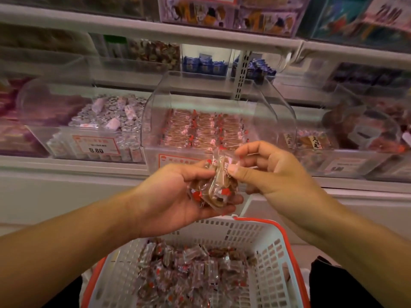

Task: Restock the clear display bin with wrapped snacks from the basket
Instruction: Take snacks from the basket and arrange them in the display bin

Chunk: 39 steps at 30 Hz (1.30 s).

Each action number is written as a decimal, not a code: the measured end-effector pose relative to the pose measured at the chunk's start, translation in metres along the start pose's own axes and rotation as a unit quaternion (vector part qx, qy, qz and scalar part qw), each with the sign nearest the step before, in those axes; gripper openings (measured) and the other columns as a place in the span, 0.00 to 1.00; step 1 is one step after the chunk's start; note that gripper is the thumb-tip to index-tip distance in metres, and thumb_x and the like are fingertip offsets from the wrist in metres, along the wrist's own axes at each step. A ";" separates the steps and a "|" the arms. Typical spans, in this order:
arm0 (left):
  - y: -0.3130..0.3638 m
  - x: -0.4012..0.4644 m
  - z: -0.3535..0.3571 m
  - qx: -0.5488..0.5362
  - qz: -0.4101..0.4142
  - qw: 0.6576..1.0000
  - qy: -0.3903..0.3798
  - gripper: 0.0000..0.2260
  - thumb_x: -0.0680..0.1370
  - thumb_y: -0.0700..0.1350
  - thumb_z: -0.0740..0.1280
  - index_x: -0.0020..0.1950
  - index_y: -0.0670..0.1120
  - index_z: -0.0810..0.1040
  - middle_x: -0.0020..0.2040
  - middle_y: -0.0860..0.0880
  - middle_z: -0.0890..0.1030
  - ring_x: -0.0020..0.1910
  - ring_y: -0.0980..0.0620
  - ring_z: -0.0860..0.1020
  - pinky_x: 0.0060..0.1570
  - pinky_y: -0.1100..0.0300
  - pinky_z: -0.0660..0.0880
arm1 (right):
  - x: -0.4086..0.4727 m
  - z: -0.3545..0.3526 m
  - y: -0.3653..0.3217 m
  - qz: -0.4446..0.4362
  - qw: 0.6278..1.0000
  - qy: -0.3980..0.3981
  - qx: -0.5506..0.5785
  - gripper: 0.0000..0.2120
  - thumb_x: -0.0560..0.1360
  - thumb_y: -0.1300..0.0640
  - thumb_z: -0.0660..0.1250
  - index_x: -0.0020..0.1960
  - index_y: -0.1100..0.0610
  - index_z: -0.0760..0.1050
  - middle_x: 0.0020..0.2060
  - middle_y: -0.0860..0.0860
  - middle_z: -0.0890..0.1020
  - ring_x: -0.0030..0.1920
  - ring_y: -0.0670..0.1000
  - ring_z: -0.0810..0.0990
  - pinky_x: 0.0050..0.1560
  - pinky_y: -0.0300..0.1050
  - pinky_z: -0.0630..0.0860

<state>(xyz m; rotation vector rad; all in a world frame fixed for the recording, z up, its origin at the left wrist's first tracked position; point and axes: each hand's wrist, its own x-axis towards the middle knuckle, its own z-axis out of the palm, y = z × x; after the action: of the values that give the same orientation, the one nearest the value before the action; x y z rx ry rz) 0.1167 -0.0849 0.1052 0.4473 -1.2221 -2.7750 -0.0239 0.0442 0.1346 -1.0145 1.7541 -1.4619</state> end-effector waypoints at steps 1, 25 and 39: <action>-0.001 0.000 0.001 0.002 0.001 1.000 0.001 0.16 0.76 0.42 0.61 0.59 0.41 0.82 0.57 0.36 0.82 0.53 0.37 0.82 0.56 0.44 0.79 | -0.001 0.000 0.002 0.000 1.000 0.009 -0.015 0.09 0.70 0.54 0.76 0.48 0.51 0.79 0.39 0.50 0.84 0.39 0.46 0.82 0.35 0.35 0.76; -0.002 -0.017 0.018 0.120 0.025 0.990 0.076 0.25 0.76 0.57 0.66 0.69 0.48 0.68 0.50 0.41 0.84 0.38 0.42 0.82 0.32 0.55 0.79 | -0.004 -0.003 0.002 -0.037 0.964 -0.256 -0.068 0.23 0.77 0.60 0.67 0.71 0.52 0.69 0.60 0.56 0.80 0.59 0.54 0.81 0.59 0.50 0.79; -0.018 -0.013 0.029 0.063 0.126 0.966 0.218 0.28 0.82 0.62 0.51 0.58 0.41 0.80 0.49 0.40 0.85 0.43 0.47 0.82 0.38 0.54 0.77 | -0.024 0.030 0.021 -0.120 0.974 -0.064 -0.181 0.29 0.81 0.53 0.62 0.78 0.42 0.55 0.68 0.42 0.74 0.66 0.40 0.74 0.66 0.44 0.73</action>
<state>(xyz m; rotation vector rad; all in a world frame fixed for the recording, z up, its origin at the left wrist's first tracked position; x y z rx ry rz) 0.1215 -0.0492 0.1138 0.7996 -1.2447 -2.2358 0.0098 0.0516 0.1084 -1.5198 1.8945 -1.2037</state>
